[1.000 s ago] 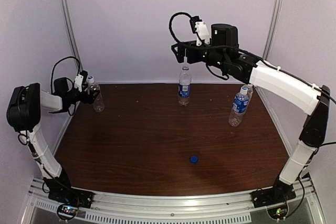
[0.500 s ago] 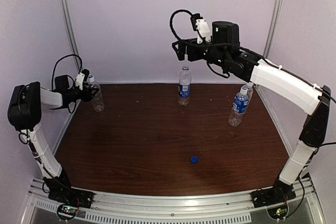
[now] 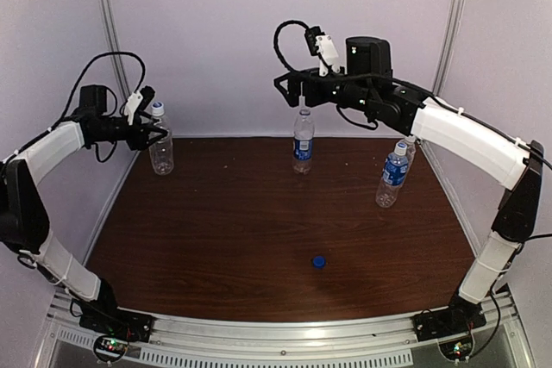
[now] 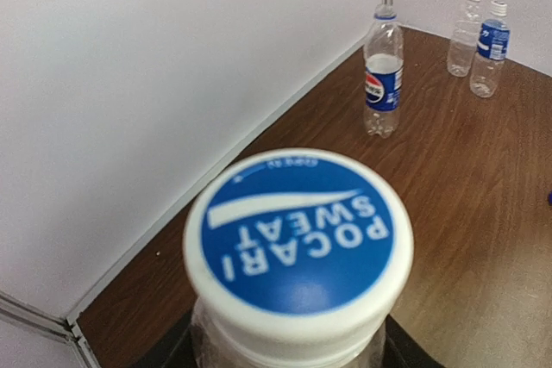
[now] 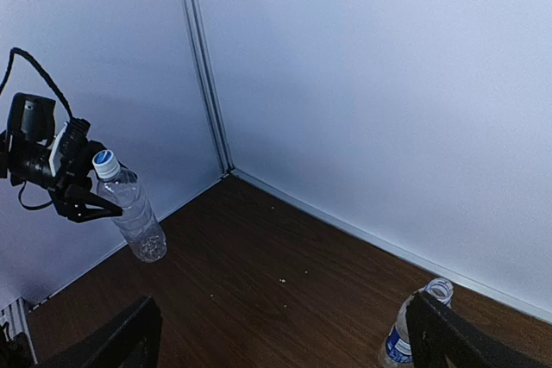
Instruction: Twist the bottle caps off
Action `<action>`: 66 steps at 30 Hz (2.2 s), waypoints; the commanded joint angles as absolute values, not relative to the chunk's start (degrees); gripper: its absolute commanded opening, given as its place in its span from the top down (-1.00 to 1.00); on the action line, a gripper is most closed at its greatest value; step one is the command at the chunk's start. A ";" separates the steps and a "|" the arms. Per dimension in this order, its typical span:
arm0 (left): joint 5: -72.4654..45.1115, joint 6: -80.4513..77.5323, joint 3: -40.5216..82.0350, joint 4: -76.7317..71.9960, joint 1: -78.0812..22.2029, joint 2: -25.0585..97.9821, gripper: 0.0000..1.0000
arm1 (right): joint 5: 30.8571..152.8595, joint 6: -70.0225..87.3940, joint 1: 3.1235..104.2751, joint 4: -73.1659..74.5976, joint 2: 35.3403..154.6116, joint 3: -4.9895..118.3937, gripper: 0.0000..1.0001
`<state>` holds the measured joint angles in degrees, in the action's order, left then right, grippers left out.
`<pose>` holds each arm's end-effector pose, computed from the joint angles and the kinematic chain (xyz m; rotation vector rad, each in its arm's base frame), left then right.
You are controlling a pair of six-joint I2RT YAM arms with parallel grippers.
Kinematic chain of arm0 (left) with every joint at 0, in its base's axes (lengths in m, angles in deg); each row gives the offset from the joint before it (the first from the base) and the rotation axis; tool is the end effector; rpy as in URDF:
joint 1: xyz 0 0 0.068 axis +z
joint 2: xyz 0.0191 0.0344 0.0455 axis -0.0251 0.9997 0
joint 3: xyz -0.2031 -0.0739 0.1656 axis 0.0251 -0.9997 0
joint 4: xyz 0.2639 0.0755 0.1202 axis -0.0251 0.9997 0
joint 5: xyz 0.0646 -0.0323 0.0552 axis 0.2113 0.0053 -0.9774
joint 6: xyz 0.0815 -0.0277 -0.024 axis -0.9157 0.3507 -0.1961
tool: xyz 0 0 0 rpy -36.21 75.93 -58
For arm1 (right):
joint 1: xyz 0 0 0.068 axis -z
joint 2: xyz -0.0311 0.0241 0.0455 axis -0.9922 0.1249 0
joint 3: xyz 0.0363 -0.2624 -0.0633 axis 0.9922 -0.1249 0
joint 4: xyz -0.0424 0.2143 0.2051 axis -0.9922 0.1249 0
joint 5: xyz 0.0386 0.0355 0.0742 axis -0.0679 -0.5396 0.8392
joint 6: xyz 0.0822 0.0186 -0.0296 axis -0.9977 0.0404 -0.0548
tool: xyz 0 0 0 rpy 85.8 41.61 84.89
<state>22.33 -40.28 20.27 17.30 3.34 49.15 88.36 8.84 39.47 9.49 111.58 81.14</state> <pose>0.4138 -0.0211 0.2804 0.8014 1.8485 -0.4810 0.3524 0.3407 0.4278 -0.6015 1.6368 0.7092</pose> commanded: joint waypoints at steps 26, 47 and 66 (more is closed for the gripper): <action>16.88 -43.57 30.64 40.13 -31.00 35.64 -0.06 | 108.08 21.04 22.71 -4.91 112.74 77.00 -0.53; 15.97 -40.92 28.01 36.89 -31.50 34.39 -0.14 | 106.65 19.32 22.62 -2.30 118.55 82.41 1.00; -7.10 -31.93 6.29 6.41 -38.60 25.58 -0.87 | 97.88 -6.35 24.34 -32.07 111.02 64.60 1.00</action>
<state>-2.82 -31.58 6.80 12.45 -38.41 25.37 99.72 -2.32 24.15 -27.17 111.80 65.49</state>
